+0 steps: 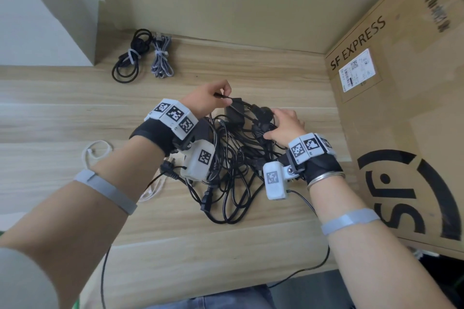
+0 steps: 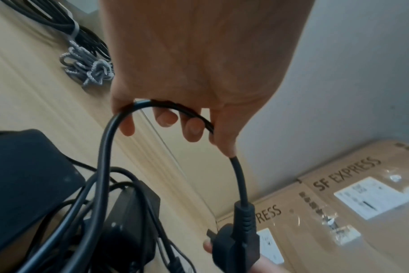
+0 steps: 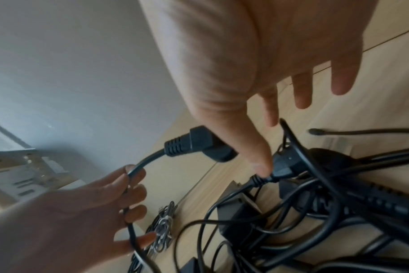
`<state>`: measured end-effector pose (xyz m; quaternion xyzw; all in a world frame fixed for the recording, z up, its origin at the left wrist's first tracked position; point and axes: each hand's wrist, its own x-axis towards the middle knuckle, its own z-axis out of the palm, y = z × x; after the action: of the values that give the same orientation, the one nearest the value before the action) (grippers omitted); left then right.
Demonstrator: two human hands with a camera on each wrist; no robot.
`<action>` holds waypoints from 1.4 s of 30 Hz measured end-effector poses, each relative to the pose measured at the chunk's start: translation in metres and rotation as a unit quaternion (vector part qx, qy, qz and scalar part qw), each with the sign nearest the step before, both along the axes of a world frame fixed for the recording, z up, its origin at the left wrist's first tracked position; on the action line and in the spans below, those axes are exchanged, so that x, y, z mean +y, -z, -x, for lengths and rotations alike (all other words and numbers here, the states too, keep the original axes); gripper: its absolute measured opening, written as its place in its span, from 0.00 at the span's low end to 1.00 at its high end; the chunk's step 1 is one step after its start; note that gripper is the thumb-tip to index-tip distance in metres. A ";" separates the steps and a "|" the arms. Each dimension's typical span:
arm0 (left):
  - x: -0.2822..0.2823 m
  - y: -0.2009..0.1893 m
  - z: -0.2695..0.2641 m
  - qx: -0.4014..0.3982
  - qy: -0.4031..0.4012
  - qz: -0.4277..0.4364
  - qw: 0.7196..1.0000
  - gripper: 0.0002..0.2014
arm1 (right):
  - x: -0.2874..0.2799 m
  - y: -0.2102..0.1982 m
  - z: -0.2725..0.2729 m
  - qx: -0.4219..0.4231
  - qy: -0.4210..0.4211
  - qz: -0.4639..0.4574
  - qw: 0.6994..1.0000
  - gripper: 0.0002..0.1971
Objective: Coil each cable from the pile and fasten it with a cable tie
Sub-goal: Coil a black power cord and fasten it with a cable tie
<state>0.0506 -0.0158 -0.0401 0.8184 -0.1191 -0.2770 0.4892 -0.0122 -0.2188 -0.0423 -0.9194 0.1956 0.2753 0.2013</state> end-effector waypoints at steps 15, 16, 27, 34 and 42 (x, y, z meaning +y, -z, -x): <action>0.018 -0.003 0.002 0.123 -0.310 0.280 0.900 0.33 | 0.047 -0.019 -0.014 -0.233 0.039 -0.208 0.949 0.21; 0.014 -0.004 0.006 0.160 -0.288 0.278 0.902 0.33 | 0.052 -0.020 -0.015 -0.242 0.041 -0.209 0.947 0.21; 0.017 -0.007 0.008 0.116 -0.287 0.222 0.925 0.10 | 0.086 -0.009 -0.018 -0.109 -0.087 -0.211 0.968 0.20; 0.027 -0.012 0.016 0.162 -0.269 0.211 0.926 0.06 | 0.093 0.013 -0.030 -0.098 -0.034 -0.219 0.970 0.24; 0.039 -0.018 0.018 0.168 -0.261 0.232 0.922 0.11 | 0.107 0.024 -0.048 -0.100 -0.162 -0.129 0.973 0.31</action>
<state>0.0324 0.0235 -0.0216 0.6260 0.1220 -0.2371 0.7328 0.0354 -0.1116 -0.0667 -0.9281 -0.0140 0.2335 0.2896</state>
